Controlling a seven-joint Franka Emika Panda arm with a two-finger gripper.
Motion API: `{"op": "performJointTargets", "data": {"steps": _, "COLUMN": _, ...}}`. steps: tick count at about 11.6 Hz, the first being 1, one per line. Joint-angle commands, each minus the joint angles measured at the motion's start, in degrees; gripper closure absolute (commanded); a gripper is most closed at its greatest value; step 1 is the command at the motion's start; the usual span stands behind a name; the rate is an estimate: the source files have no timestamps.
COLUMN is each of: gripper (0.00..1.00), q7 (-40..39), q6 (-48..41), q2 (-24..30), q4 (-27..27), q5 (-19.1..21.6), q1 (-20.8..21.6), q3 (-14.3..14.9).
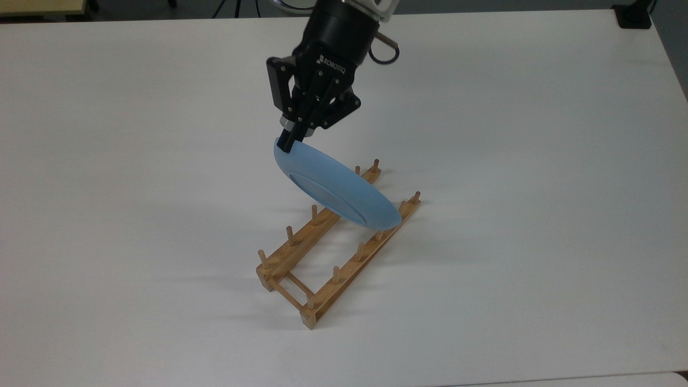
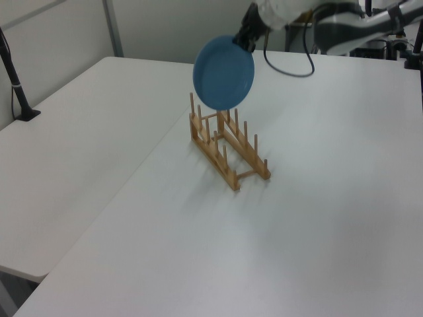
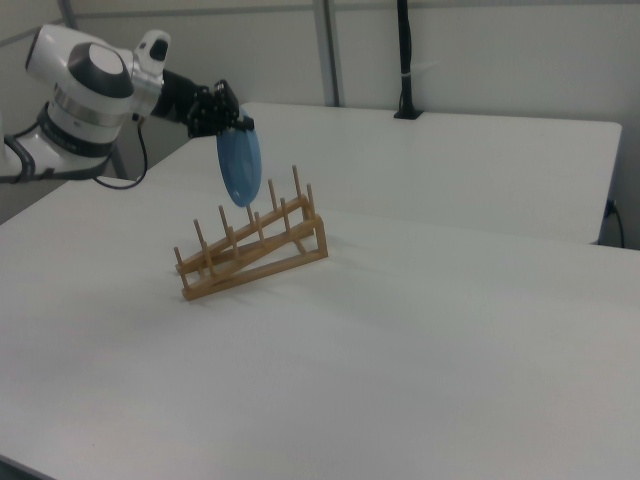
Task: Place plate in plate rack
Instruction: 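Carry the upright plate over the wooden rack pegs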
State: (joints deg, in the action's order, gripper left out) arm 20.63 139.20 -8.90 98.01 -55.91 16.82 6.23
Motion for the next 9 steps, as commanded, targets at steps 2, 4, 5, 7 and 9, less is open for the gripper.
{"op": "performJointTargets", "data": {"steps": 2, "gripper": 1.0, "q7": 10.47, "q6": -5.51, "q2": -1.73, "q4": 1.65, "q5": -9.82, "q1": -0.12, "q3": -3.33}}
{"op": "performJointTargets", "data": {"steps": 4, "gripper": 1.0, "q7": 11.19, "q6": -8.41, "q2": -1.73, "q4": 1.39, "q5": -9.92, "q1": -0.2, "q3": -5.7}}
{"op": "performJointTargets", "data": {"steps": 5, "gripper": 1.0, "q7": 11.97, "q6": -9.29, "q2": -1.73, "q4": 1.39, "q5": -9.92, "q1": -0.2, "q3": -6.58}}
{"op": "performJointTargets", "data": {"steps": 7, "gripper": 1.0, "q7": 13.03, "q6": -11.05, "q2": -1.91, "q4": 1.39, "q5": -10.01, "q1": -0.38, "q3": -8.51}}
{"op": "performJointTargets", "data": {"steps": 9, "gripper": 1.0, "q7": 13.04, "q6": -11.84, "q2": -2.26, "q4": 1.21, "q5": -10.01, "q1": -0.64, "q3": -9.22}}
